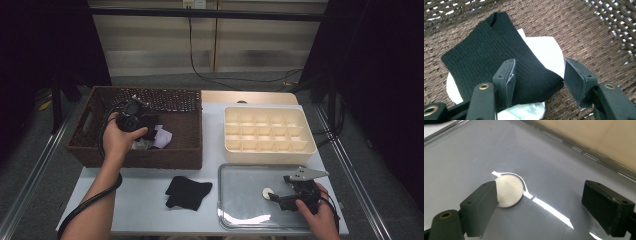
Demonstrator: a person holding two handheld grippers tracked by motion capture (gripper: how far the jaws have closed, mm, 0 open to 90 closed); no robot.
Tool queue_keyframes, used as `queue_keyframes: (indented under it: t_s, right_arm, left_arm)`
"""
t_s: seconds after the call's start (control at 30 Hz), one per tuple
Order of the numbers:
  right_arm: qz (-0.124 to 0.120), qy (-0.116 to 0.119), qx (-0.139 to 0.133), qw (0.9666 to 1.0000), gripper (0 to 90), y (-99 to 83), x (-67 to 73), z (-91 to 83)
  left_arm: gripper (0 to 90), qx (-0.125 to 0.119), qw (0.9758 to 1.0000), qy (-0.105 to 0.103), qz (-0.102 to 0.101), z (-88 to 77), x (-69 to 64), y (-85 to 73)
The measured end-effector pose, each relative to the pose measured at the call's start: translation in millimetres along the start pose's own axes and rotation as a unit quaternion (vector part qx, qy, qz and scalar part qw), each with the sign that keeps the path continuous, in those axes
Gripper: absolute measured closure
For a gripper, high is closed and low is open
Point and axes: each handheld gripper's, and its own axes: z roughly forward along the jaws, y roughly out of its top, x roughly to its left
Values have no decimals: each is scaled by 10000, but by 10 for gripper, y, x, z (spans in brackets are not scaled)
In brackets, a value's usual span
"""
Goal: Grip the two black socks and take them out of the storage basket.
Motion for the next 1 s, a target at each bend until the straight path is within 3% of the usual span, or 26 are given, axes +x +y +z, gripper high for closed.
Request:
queue_keyframes:
  t_s: [0.27,0.43,0.5,0.53,0.57,0.67,0.73,0.83,0.87,0.9,1.0]
  right_arm:
    - [-1,2,-1,10000,127,0,-1,0]
    - [-2,2,-2,10000,127,0,-1,0]
    - [-4,1,-2,10000,127,0,-1,0]
    - [-1,1,-1,10000,127,0,-1,0]
    - [-3,1,-1,10000,127,0,-2,0]
    - [-2,3,-2,10000,127,0,-2,0]
    - [2,3,-1,10000,127,0,-2,0]
    - [11,1,1,10000,127,0,-2,0]
    - [10,0,0,10000,127,0,-3,0]
    - [6,1,-1,10000,127,0,-3,0]
    - [1,2,-2,10000,127,0,-2,0]
  left_arm:
    - [488,176,9997,115,97,38,9,-16]
    - [674,372,9992,147,79,56,32,-44]
    - [778,406,9992,72,-1,66,41,-62]
    - [822,446,9989,60,104,60,61,-64]
    - [850,405,9992,55,0,58,59,-72]
    - [870,375,9992,23,-112,30,71,-66]
    - [873,383,9993,29,2,-9,84,-40]
    - [875,329,9993,-67,-142,-86,56,3]
    - [875,302,9995,32,-104,-118,53,21]
    - [876,302,9995,13,-12,-152,61,41]
    - [877,242,9996,-113,-100,-244,19,89]
